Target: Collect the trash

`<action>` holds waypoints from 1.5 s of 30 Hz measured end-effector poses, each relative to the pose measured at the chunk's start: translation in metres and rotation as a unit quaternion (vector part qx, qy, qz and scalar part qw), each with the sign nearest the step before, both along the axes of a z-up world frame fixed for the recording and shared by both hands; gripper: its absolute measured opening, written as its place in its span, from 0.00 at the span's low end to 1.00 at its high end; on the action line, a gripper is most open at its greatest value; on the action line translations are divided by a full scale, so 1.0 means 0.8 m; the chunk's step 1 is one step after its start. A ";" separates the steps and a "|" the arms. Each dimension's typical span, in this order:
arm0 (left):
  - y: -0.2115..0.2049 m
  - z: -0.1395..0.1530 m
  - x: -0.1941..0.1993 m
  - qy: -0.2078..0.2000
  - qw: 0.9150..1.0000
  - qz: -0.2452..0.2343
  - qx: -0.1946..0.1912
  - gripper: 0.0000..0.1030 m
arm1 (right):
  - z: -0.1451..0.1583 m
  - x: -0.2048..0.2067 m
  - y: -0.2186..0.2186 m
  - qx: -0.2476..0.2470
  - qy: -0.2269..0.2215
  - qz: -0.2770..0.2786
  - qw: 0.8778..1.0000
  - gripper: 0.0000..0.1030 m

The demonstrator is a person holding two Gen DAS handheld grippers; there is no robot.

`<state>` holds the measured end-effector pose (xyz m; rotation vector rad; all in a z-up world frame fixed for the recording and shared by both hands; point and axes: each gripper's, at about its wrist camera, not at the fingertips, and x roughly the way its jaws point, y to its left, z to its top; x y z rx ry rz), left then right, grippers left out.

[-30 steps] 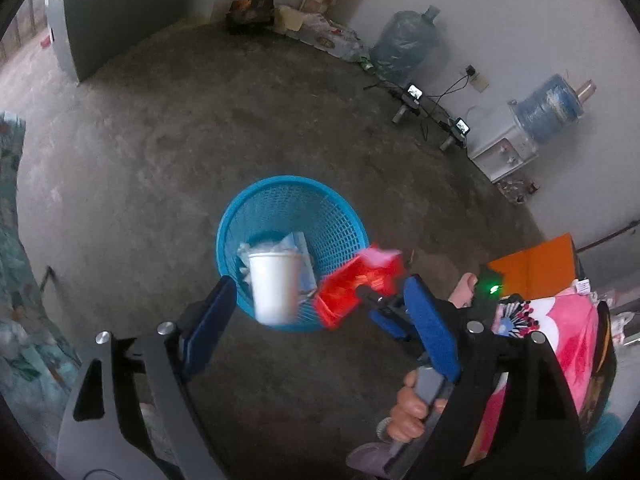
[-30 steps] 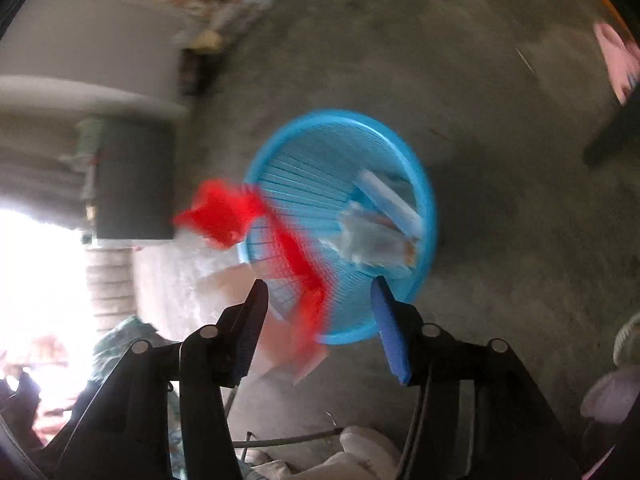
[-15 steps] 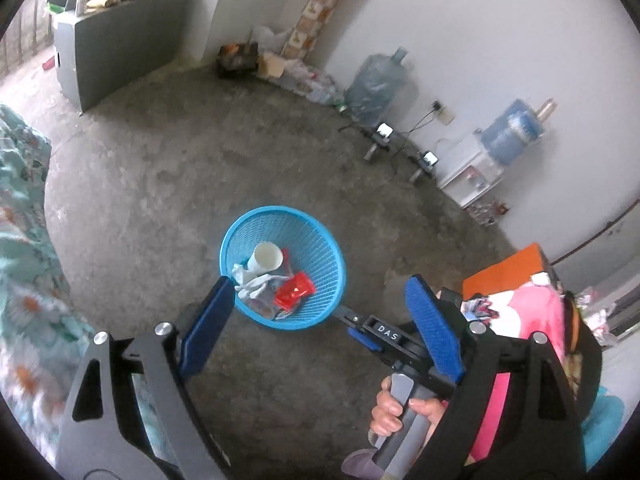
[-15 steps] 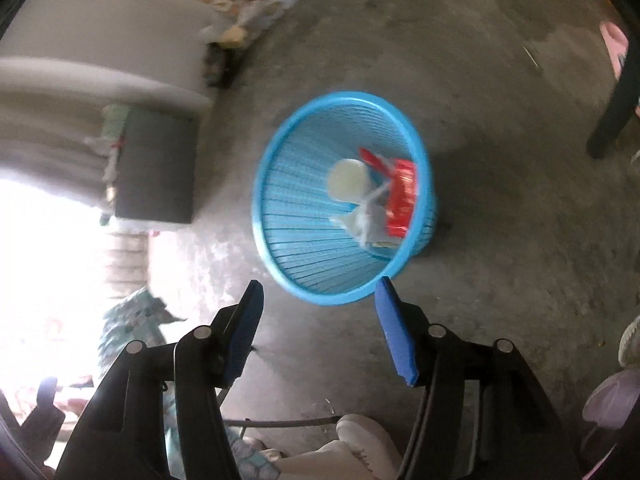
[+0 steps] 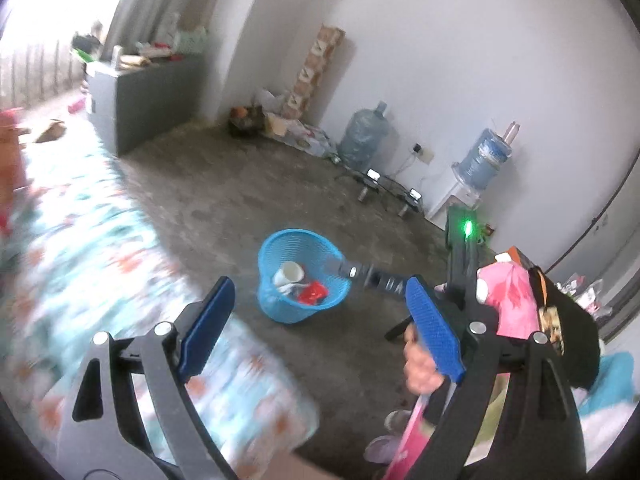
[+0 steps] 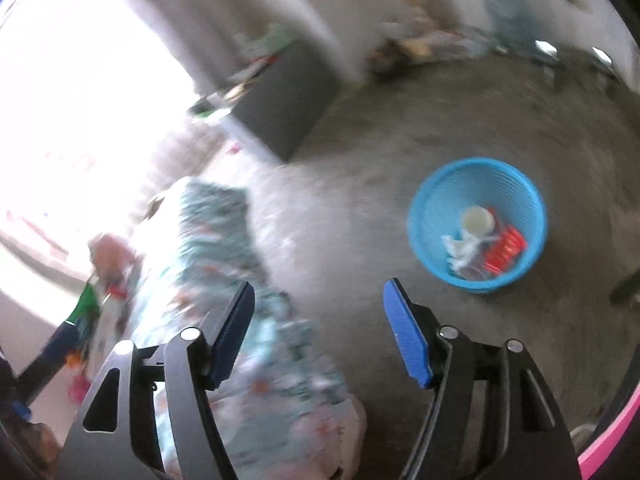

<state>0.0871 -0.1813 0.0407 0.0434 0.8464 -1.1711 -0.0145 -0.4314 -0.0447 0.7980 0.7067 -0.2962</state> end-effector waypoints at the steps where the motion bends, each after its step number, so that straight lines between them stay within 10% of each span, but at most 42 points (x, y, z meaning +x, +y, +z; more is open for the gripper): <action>1: 0.028 0.001 -0.004 -0.010 1.000 0.011 0.000 0.81 | 0.008 0.005 0.012 -0.003 0.000 0.017 1.000 0.65; 15: 0.285 -0.025 0.000 -0.051 0.965 0.257 -0.025 0.82 | 0.076 0.090 0.153 0.061 -0.049 0.200 0.977 0.65; 25: 0.375 -0.026 0.026 -0.053 0.935 0.339 -0.090 0.82 | 0.091 0.212 0.269 0.210 -0.077 0.302 0.927 0.65; 32: 0.404 -0.042 0.031 -0.046 0.928 0.359 -0.092 0.73 | 0.072 0.289 0.293 0.248 -0.039 0.269 0.930 0.65; 40: 0.424 -0.060 0.044 -0.022 0.925 0.363 -0.110 0.54 | 0.054 0.305 0.309 0.248 -0.007 0.291 0.924 0.15; 45: 0.432 -0.058 0.047 -0.013 0.923 0.361 -0.132 0.47 | 0.048 0.273 0.294 0.240 -0.014 0.294 0.925 0.06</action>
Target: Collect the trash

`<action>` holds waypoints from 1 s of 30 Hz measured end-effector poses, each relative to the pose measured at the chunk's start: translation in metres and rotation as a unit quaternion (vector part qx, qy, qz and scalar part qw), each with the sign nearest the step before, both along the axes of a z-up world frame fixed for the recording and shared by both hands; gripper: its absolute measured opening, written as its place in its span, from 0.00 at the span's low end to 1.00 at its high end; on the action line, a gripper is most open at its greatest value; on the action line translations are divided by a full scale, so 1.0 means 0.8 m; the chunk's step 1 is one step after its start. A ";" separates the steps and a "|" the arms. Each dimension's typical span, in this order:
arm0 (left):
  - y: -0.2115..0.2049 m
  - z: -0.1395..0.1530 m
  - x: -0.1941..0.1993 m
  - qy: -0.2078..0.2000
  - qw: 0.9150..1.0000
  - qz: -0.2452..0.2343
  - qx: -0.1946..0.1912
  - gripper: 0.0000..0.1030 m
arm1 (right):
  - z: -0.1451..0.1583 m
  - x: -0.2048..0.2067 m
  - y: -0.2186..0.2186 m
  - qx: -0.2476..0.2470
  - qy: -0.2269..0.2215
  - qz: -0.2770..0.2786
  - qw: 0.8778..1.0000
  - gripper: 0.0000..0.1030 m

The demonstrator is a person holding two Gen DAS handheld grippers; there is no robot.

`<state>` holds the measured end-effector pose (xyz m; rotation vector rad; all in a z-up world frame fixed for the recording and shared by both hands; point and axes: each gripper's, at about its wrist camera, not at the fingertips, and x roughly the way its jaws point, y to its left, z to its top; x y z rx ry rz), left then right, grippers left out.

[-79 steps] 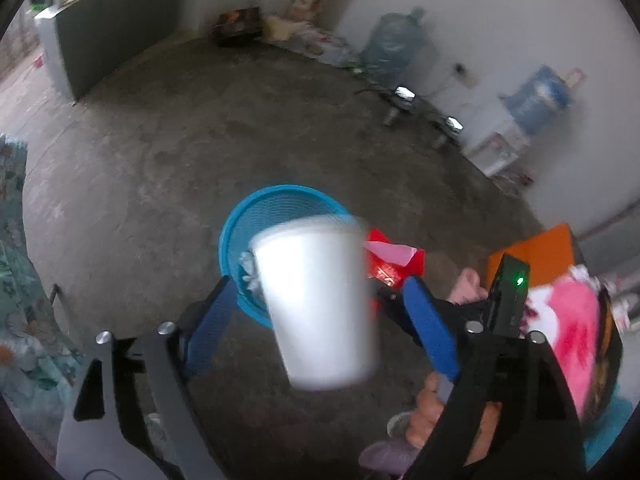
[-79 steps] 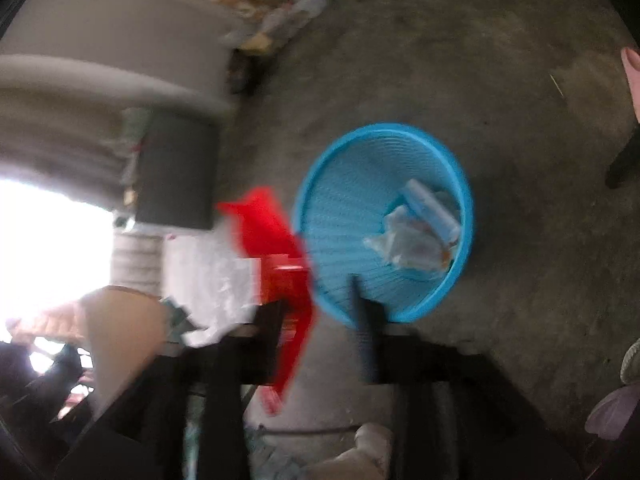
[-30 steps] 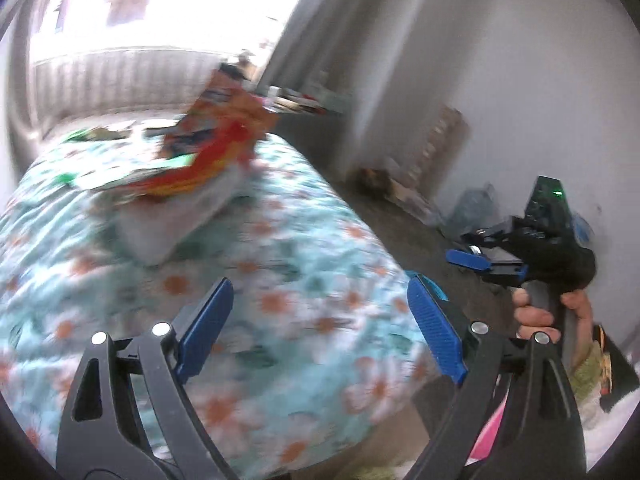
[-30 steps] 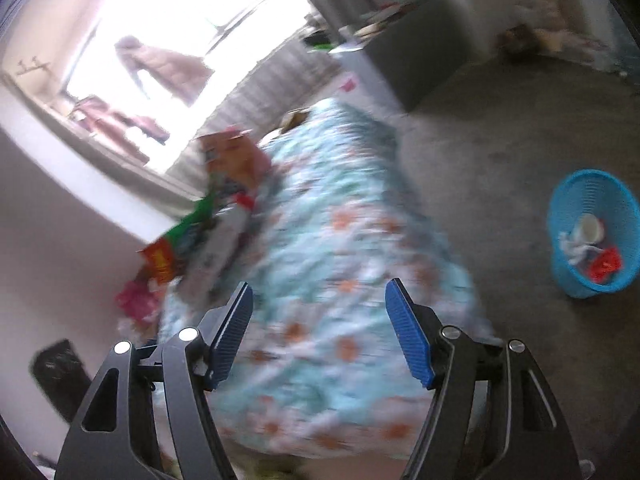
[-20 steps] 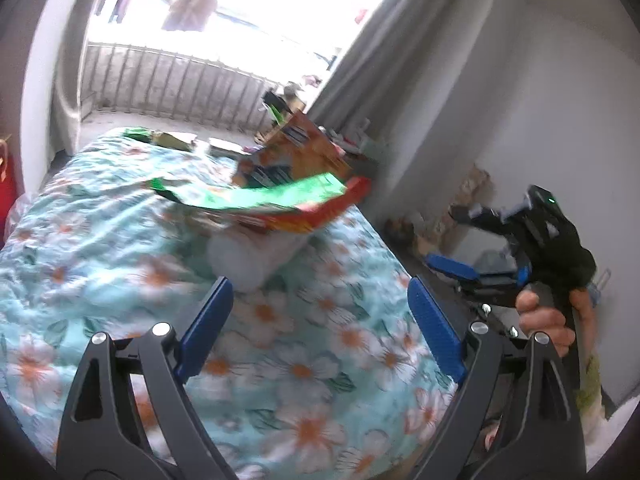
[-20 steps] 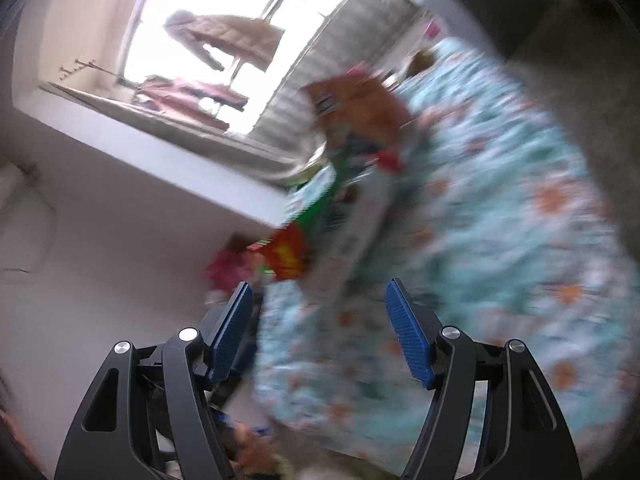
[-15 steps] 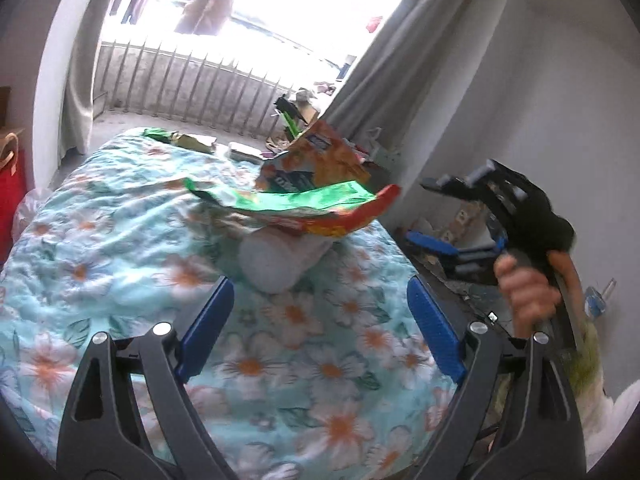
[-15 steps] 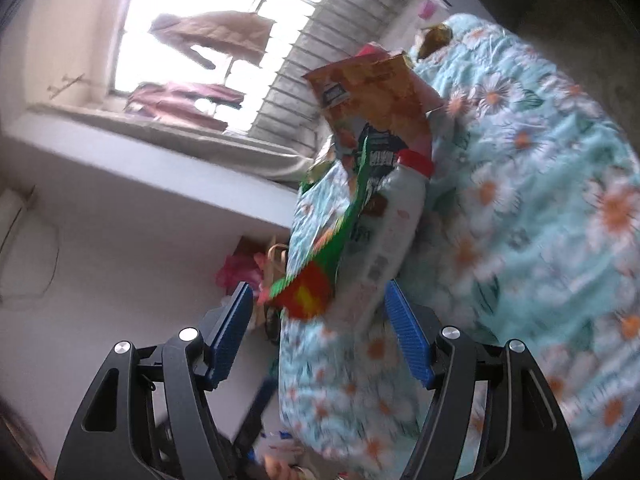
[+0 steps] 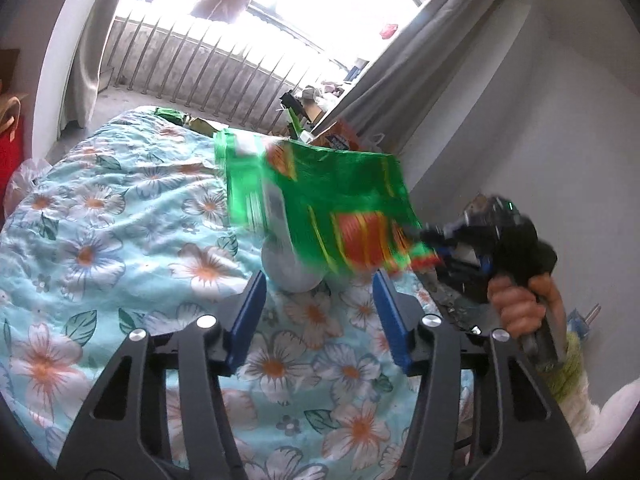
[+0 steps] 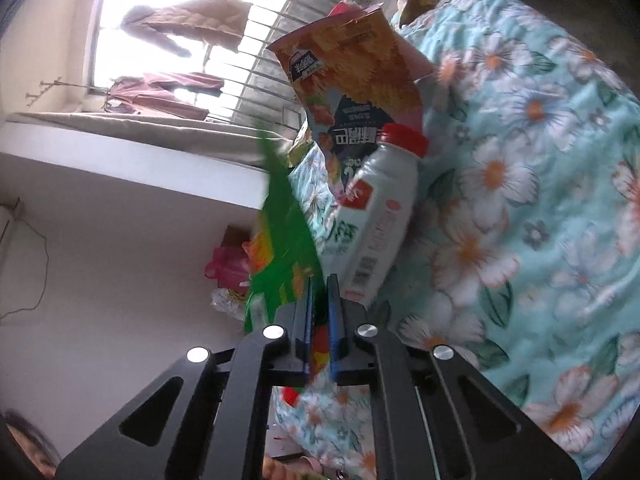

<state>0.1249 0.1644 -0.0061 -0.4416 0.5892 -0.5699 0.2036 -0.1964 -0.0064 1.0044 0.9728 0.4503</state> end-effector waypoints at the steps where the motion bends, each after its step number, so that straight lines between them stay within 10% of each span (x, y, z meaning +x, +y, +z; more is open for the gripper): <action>1: 0.003 0.002 0.001 -0.001 1.000 0.000 -0.005 0.45 | -0.002 -0.010 -0.004 -0.002 -0.002 0.003 1.000 0.06; 9: 0.001 0.020 0.006 -0.013 0.999 -0.024 -0.037 0.37 | -0.009 -0.094 -0.068 -0.072 0.008 0.070 0.995 0.06; 15: -0.100 0.000 0.013 0.023 0.991 -0.111 0.067 0.29 | 0.003 -0.112 -0.111 -0.173 0.033 0.017 0.984 0.10; 19: -0.169 -0.041 0.011 0.070 0.975 -0.143 0.157 0.26 | 0.013 -0.119 -0.122 -0.147 0.011 -0.046 0.988 0.58; 26: -0.188 -0.058 0.010 0.083 0.970 -0.135 0.182 0.26 | -0.009 -0.192 -0.175 -0.092 0.017 -0.177 0.980 0.59; 30: -0.189 -0.061 0.009 0.085 0.970 -0.132 0.186 0.26 | -0.048 -0.221 -0.148 -0.037 0.009 -0.146 0.989 0.59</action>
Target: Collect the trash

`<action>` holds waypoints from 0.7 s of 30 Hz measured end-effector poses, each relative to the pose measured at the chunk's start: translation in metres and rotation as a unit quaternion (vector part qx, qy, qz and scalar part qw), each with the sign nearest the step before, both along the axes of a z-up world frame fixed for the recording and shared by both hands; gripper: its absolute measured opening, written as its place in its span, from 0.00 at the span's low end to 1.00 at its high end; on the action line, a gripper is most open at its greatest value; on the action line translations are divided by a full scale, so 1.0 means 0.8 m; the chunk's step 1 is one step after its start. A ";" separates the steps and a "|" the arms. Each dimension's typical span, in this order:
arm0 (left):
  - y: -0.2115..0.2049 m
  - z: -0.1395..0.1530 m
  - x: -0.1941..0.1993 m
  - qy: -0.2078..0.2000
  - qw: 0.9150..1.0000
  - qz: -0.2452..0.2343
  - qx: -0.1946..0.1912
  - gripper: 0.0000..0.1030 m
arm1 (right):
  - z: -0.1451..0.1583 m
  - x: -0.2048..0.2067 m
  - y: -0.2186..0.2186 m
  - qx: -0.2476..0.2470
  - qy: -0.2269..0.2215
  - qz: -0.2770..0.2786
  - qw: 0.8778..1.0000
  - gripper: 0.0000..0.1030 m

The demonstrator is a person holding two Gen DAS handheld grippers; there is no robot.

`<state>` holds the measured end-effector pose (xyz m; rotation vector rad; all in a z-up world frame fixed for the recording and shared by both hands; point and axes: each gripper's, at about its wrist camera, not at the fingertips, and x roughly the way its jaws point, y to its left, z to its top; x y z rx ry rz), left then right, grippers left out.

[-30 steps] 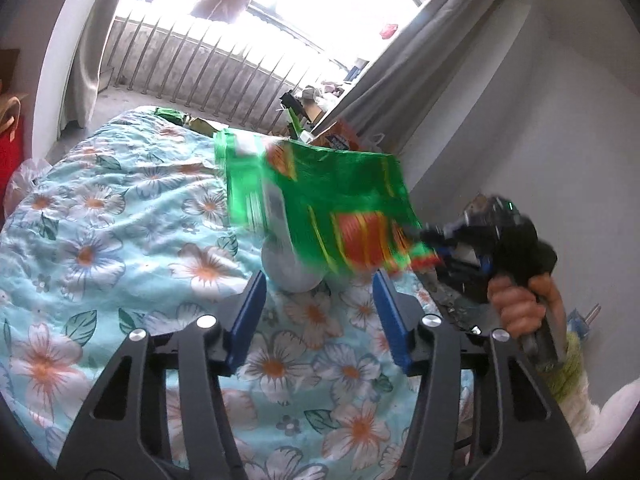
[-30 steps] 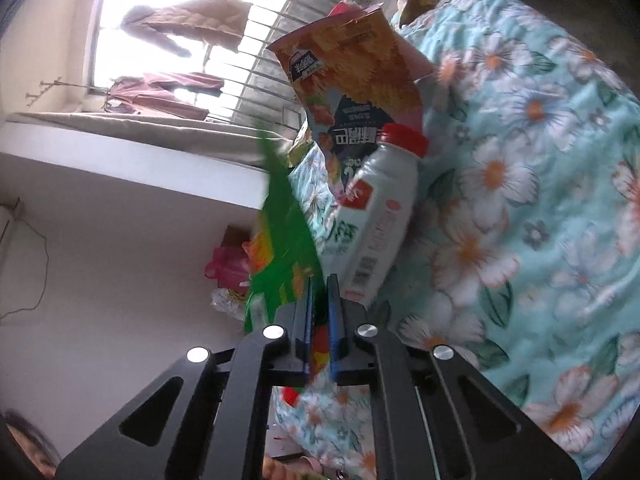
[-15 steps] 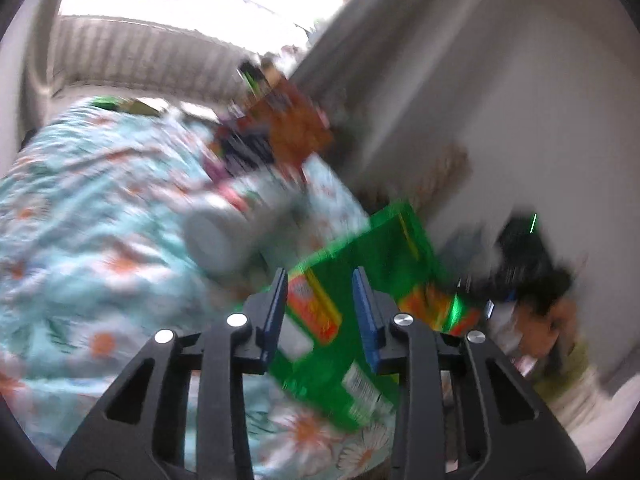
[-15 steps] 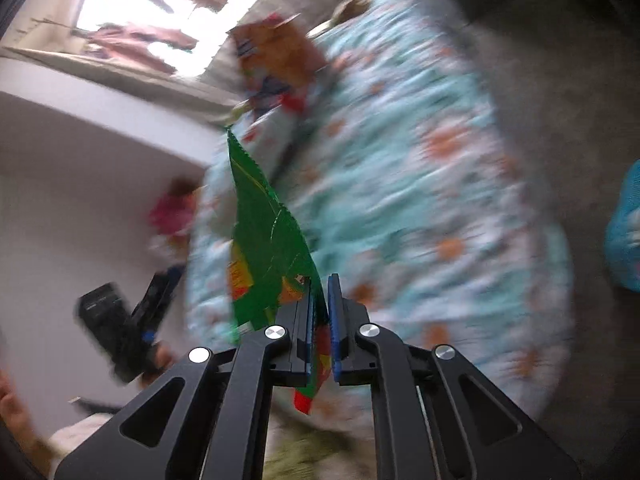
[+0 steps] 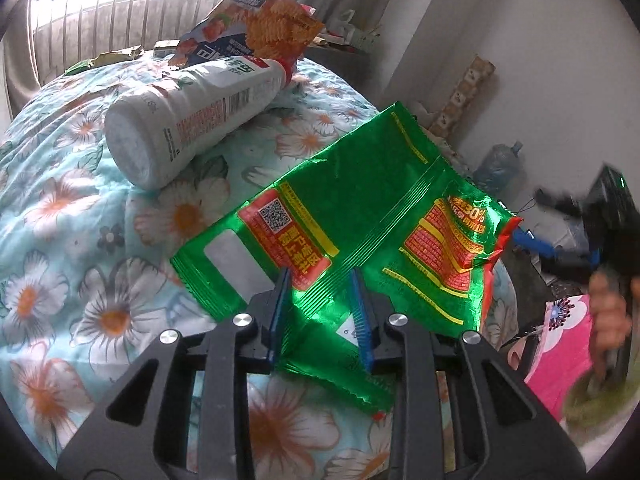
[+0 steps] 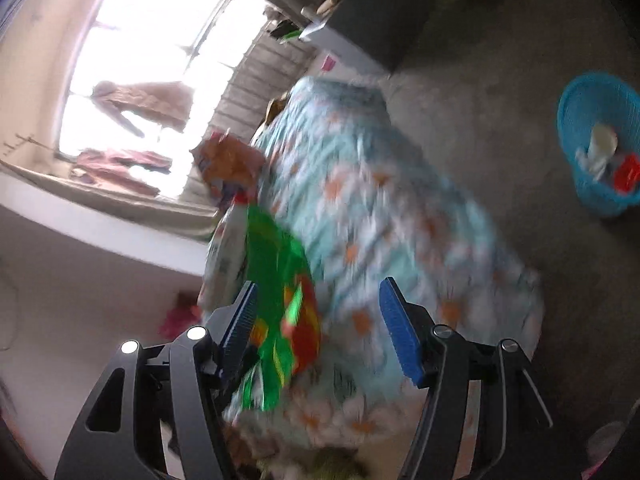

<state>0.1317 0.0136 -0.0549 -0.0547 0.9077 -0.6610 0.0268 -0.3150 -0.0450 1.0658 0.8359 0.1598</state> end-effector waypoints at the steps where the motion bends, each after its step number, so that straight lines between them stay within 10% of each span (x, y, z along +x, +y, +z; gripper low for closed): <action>1: -0.002 0.001 -0.001 -0.002 1.000 0.001 0.003 0.26 | -0.009 0.000 0.014 0.008 0.003 0.014 1.000 0.59; 6: -0.006 0.003 -0.002 -0.005 1.000 0.004 0.014 0.26 | -0.032 0.021 0.062 0.007 0.003 0.047 0.999 0.59; 13: -0.006 0.007 0.001 0.000 1.000 0.003 0.019 0.26 | -0.032 0.056 0.077 -0.036 0.010 0.035 0.999 0.15; 21: 0.012 0.077 0.048 0.004 0.998 -0.030 -0.054 0.38 | -0.030 0.072 0.049 -0.033 -0.002 0.035 0.999 0.12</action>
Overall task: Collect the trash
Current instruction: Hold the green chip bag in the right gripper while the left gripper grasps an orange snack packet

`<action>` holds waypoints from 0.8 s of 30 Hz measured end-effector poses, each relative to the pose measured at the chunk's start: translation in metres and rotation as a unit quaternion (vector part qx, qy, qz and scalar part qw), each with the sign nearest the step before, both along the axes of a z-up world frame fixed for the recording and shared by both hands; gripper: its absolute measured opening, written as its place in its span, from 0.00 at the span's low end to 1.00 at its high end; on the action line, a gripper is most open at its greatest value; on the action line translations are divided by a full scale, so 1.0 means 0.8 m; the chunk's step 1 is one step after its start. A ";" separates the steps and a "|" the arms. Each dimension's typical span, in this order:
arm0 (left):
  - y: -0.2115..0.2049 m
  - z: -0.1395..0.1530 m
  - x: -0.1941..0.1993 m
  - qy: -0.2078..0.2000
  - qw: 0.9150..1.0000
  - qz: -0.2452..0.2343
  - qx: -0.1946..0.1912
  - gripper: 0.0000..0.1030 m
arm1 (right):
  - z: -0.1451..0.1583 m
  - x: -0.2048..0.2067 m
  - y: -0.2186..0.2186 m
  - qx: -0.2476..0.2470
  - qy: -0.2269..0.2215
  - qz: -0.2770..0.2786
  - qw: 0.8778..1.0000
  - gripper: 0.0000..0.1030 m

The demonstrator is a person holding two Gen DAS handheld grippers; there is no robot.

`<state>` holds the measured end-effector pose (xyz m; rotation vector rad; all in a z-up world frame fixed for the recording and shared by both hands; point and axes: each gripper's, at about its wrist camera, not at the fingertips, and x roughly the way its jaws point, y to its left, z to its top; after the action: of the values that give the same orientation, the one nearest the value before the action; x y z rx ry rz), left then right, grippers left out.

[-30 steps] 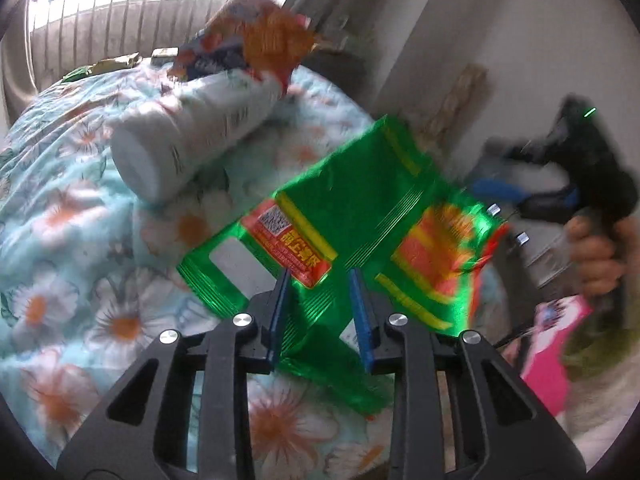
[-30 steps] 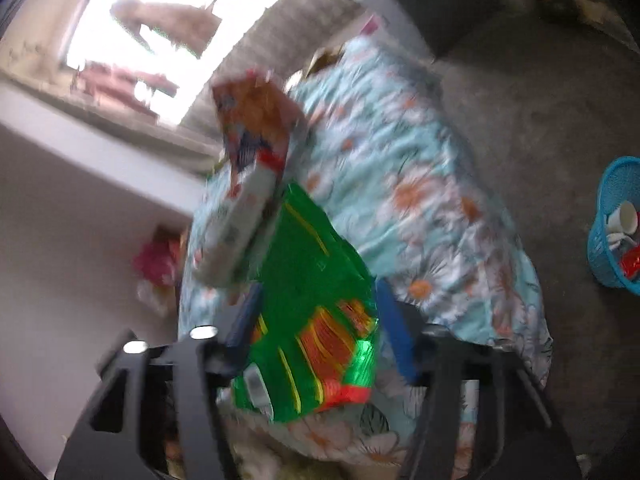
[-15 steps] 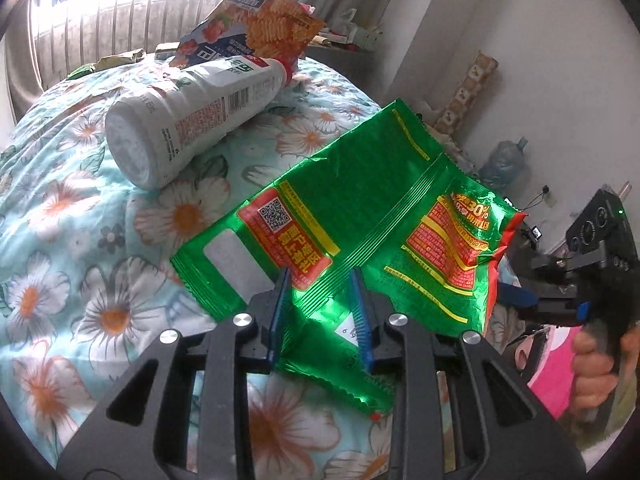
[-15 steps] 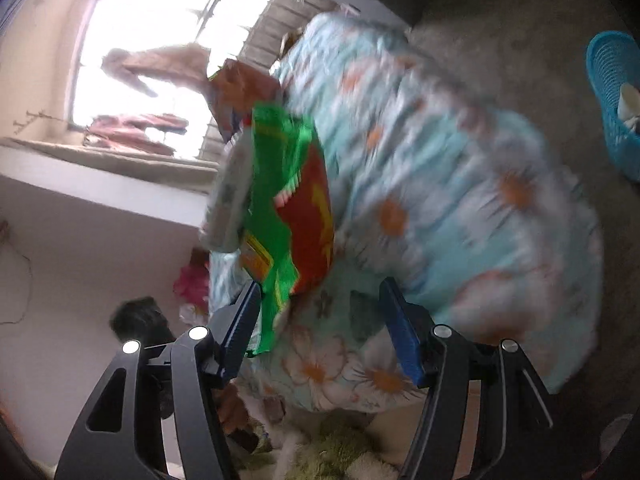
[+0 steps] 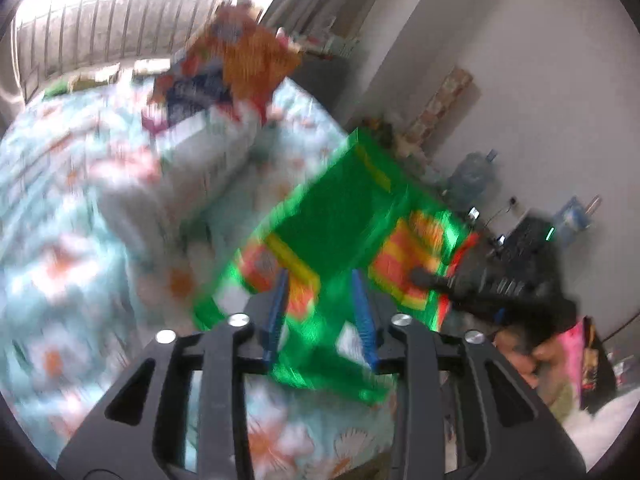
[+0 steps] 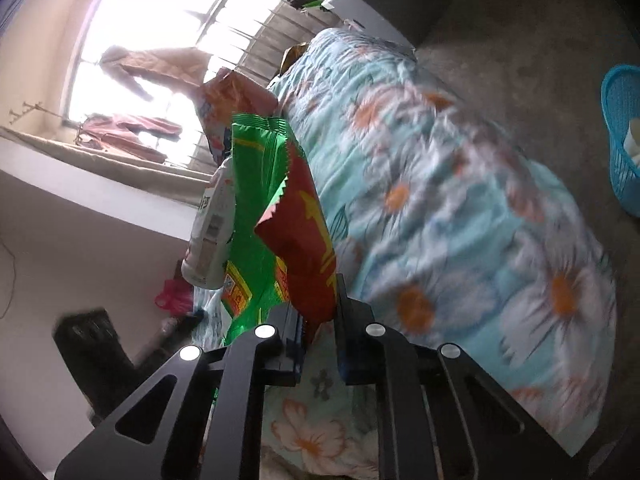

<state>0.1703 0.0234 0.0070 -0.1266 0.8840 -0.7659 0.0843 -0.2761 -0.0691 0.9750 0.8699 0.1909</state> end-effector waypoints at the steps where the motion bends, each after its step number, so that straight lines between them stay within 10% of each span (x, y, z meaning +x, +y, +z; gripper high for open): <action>1: 0.003 0.008 0.009 -0.006 1.000 0.005 -0.007 0.47 | -0.001 0.000 -0.003 -0.001 0.000 0.004 1.000 0.12; 7: 0.028 0.054 0.138 -0.067 0.995 0.072 -0.005 0.74 | -0.009 0.011 -0.009 -0.005 0.000 0.033 0.999 0.12; 15: -0.017 0.037 0.292 -0.082 0.996 -0.013 0.043 0.83 | -0.016 0.020 -0.012 -0.004 -0.006 0.062 0.998 0.12; 24: -0.016 0.022 0.410 0.020 0.992 0.006 -0.122 0.87 | -0.018 0.031 -0.014 -0.002 -0.005 0.073 0.997 0.11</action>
<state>0.4985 0.0106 0.0245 -0.3631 0.8242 -0.8606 0.1088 -0.2872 -0.0835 0.9069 0.9328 0.3185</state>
